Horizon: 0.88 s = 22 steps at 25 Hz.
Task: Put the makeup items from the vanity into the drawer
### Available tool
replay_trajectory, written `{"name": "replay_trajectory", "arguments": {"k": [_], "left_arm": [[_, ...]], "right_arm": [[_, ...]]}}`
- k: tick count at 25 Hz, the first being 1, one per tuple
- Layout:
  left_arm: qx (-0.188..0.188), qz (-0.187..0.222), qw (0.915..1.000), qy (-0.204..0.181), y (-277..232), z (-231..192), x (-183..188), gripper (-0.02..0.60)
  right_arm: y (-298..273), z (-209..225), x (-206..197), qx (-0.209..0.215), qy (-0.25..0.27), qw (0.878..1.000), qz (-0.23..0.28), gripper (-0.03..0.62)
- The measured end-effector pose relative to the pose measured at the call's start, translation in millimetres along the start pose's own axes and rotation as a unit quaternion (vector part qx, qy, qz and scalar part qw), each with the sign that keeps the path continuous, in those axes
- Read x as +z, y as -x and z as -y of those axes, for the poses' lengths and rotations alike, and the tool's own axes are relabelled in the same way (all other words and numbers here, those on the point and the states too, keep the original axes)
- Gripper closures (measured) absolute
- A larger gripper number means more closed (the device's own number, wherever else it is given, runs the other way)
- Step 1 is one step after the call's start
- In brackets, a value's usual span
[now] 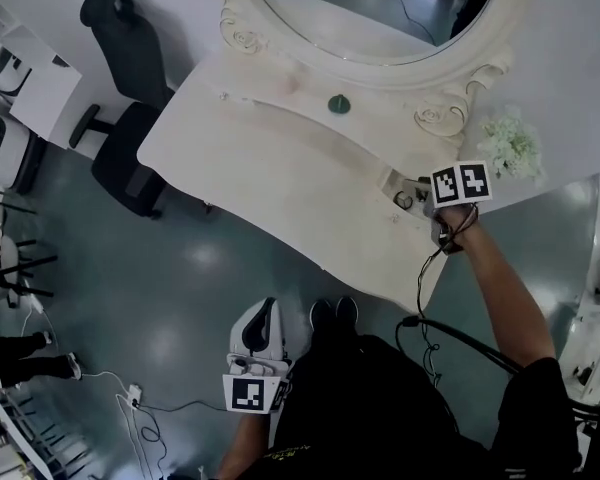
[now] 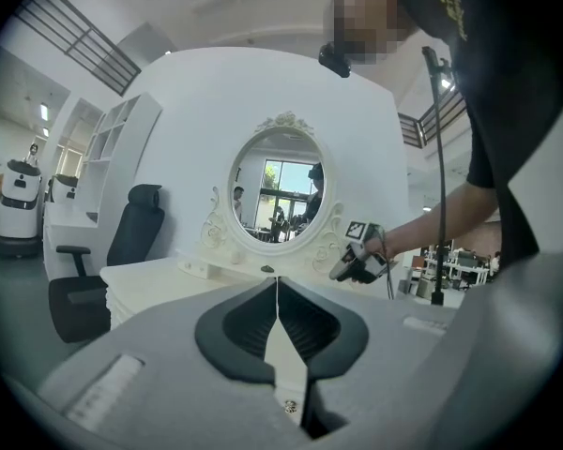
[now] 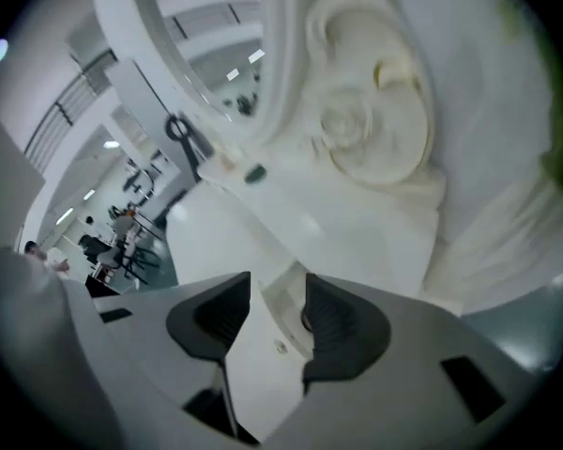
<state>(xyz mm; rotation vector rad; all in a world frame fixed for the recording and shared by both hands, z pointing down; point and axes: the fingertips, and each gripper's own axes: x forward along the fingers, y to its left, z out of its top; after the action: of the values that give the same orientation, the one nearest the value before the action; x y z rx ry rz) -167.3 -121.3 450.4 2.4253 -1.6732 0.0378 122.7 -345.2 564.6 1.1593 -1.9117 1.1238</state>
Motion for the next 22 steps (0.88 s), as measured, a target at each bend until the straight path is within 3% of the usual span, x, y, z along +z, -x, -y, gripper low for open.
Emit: {"name": "replay_trajectory", "arguments": {"k": [1,3,6,9,11,14,19,22], "left_arm": [[-0.001,0.000,1.0000,-0.005,-1,0,2,0.558],[-0.004,-0.005,0.9998,-0.016,-3,1,3,0.558],[-0.016,0.004,0.9993,-0.032,-9,9,15,0.558],[-0.029,0.017,0.9983,-0.047,-13,20,29,0.560],[-0.036,0.024,0.9976,-0.055,-13,27,37,0.560],[-0.040,0.036,0.9965,-0.064,-10,34,49,0.558],[-0.046,0.059,0.9944,-0.074,1,45,65,0.560],[-0.058,0.108,0.9898,-0.074,8,56,86,0.560]], "right_arm": [[22,-16,13,0.021,0.019,0.998,0.061,0.414],[67,-50,32,0.057,0.076,0.980,0.175,0.428],[125,-97,39,0.079,0.160,0.937,0.301,0.431],[167,-133,31,0.087,0.201,0.897,0.384,0.441],[188,-150,18,0.085,0.217,0.877,0.420,0.445],[214,-167,-5,0.075,0.230,0.857,0.455,0.448],[244,-179,-47,0.057,0.238,0.838,0.487,0.450],[251,-180,-70,0.050,0.233,0.831,0.502,0.450]]}}
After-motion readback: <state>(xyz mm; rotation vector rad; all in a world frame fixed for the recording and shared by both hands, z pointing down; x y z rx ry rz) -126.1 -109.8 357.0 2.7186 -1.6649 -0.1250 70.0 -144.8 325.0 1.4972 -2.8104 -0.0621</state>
